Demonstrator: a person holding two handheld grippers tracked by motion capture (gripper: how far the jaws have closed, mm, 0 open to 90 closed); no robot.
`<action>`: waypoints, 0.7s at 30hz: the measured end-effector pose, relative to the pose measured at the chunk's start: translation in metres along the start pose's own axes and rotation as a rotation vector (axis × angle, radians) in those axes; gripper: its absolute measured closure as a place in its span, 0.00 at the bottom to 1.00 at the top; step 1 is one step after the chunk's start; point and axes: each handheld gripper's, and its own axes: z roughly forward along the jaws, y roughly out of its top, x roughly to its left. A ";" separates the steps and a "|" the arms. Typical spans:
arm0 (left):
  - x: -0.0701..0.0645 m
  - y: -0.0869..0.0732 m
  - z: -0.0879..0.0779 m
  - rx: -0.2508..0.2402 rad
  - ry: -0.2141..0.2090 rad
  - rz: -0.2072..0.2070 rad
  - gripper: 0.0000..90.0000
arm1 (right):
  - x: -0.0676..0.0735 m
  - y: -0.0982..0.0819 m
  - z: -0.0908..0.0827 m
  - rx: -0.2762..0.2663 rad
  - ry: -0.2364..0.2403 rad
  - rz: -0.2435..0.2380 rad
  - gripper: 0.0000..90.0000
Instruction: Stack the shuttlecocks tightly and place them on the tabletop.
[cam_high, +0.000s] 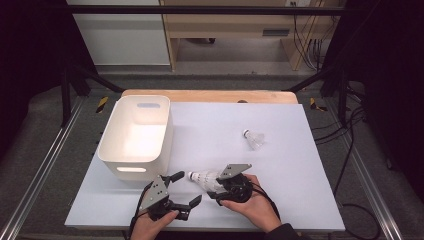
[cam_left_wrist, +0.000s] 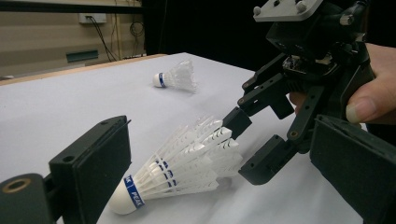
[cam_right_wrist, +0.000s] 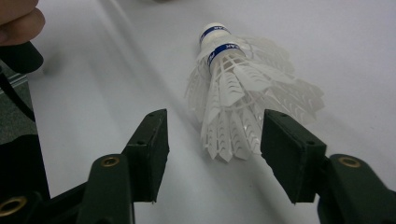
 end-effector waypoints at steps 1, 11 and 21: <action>0.000 0.000 0.000 -0.003 0.002 -0.001 0.06 | 0.000 0.000 0.000 0.000 -0.003 -0.001 0.42; 0.004 0.002 -0.007 -0.027 0.022 -0.009 0.05 | 0.003 -0.001 -0.002 -0.005 -0.029 -0.008 0.25; 0.002 0.001 -0.005 -0.022 0.022 0.013 0.05 | -0.005 -0.016 -0.008 -0.045 -0.081 0.006 0.17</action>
